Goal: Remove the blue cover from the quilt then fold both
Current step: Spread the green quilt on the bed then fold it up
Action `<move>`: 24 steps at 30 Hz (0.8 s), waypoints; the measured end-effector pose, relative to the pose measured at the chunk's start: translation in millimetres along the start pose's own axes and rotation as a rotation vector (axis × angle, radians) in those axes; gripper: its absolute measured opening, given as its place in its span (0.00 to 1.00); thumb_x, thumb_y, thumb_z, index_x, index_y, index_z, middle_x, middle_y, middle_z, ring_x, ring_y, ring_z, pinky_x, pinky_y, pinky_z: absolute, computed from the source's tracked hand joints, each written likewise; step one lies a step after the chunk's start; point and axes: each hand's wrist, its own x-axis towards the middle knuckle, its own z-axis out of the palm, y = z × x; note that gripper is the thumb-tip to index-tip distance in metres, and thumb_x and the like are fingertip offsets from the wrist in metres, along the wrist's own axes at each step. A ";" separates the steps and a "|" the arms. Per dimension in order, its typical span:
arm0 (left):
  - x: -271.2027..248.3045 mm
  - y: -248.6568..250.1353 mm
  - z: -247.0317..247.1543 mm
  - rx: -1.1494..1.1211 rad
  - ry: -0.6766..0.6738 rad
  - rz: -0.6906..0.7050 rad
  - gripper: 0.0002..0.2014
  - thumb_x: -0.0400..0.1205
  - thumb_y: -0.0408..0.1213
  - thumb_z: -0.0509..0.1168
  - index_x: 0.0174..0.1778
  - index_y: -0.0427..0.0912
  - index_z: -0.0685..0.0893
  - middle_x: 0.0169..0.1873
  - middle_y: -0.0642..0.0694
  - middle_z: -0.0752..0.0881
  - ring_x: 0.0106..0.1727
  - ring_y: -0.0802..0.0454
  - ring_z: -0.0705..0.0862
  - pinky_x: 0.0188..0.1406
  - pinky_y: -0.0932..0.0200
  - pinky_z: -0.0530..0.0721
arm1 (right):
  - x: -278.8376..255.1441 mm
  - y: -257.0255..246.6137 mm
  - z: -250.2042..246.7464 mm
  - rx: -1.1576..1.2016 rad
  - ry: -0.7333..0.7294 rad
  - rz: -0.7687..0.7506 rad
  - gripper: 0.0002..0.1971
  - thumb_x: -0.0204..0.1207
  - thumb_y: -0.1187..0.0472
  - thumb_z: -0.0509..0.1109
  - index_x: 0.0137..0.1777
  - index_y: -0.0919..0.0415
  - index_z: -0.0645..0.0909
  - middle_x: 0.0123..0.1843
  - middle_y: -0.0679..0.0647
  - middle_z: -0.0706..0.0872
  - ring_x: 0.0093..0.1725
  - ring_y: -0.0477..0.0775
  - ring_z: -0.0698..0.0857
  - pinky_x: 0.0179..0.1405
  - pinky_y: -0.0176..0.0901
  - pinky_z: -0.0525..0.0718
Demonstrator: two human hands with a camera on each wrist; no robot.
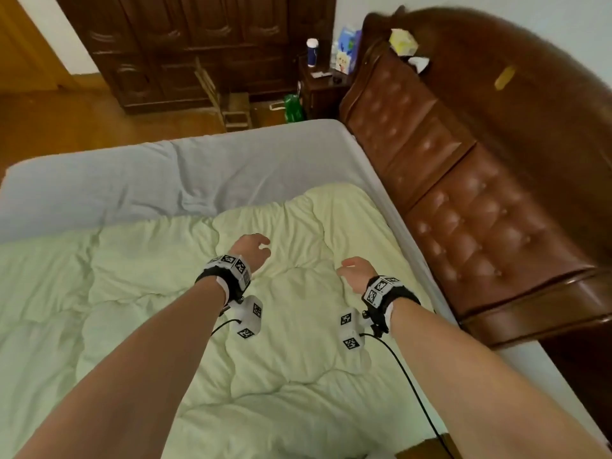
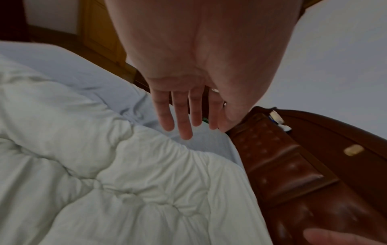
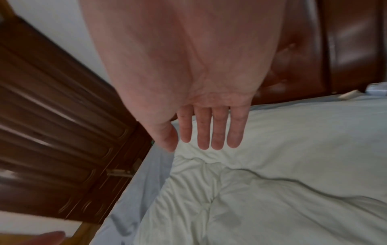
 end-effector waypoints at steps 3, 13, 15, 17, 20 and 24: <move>15.5 -13.4 -14.3 0.008 0.045 -0.063 0.17 0.83 0.38 0.63 0.69 0.46 0.81 0.69 0.43 0.79 0.64 0.44 0.82 0.55 0.58 0.77 | 20.7 -32.6 2.3 -0.061 -0.037 -0.079 0.24 0.80 0.56 0.70 0.75 0.60 0.74 0.75 0.57 0.76 0.73 0.60 0.76 0.71 0.47 0.73; 124.7 82.4 45.7 0.006 0.060 -0.127 0.18 0.84 0.39 0.63 0.70 0.47 0.80 0.70 0.42 0.77 0.62 0.43 0.82 0.57 0.55 0.79 | 161.4 -28.7 -102.8 -0.082 -0.046 -0.083 0.31 0.80 0.50 0.69 0.80 0.60 0.67 0.77 0.58 0.74 0.74 0.61 0.75 0.72 0.49 0.71; 162.7 115.4 76.4 -0.006 0.049 -0.140 0.18 0.84 0.38 0.62 0.71 0.47 0.79 0.72 0.42 0.76 0.64 0.43 0.81 0.58 0.55 0.78 | 213.9 -19.3 -132.7 -0.097 -0.052 -0.067 0.32 0.81 0.49 0.68 0.81 0.61 0.65 0.78 0.59 0.73 0.76 0.61 0.74 0.73 0.50 0.69; 203.8 145.6 108.7 -0.023 0.033 -0.163 0.19 0.84 0.38 0.62 0.73 0.47 0.77 0.72 0.43 0.75 0.64 0.43 0.82 0.61 0.54 0.79 | 268.6 -9.8 -157.2 -0.107 -0.059 -0.049 0.33 0.81 0.48 0.67 0.82 0.62 0.64 0.80 0.59 0.72 0.77 0.61 0.72 0.74 0.51 0.69; 267.3 175.7 154.1 -0.030 -0.002 -0.191 0.20 0.84 0.39 0.63 0.73 0.49 0.76 0.73 0.43 0.75 0.62 0.44 0.83 0.61 0.52 0.80 | 342.0 0.6 -177.4 -0.101 -0.072 -0.025 0.34 0.81 0.47 0.66 0.82 0.63 0.63 0.79 0.59 0.72 0.76 0.62 0.73 0.73 0.51 0.71; 349.1 178.0 211.2 -0.049 -0.014 -0.260 0.23 0.83 0.42 0.64 0.75 0.50 0.74 0.75 0.43 0.73 0.66 0.43 0.81 0.66 0.50 0.79 | 438.7 11.6 -169.3 -0.131 -0.020 -0.029 0.31 0.75 0.43 0.65 0.71 0.67 0.74 0.66 0.64 0.83 0.59 0.65 0.83 0.55 0.51 0.78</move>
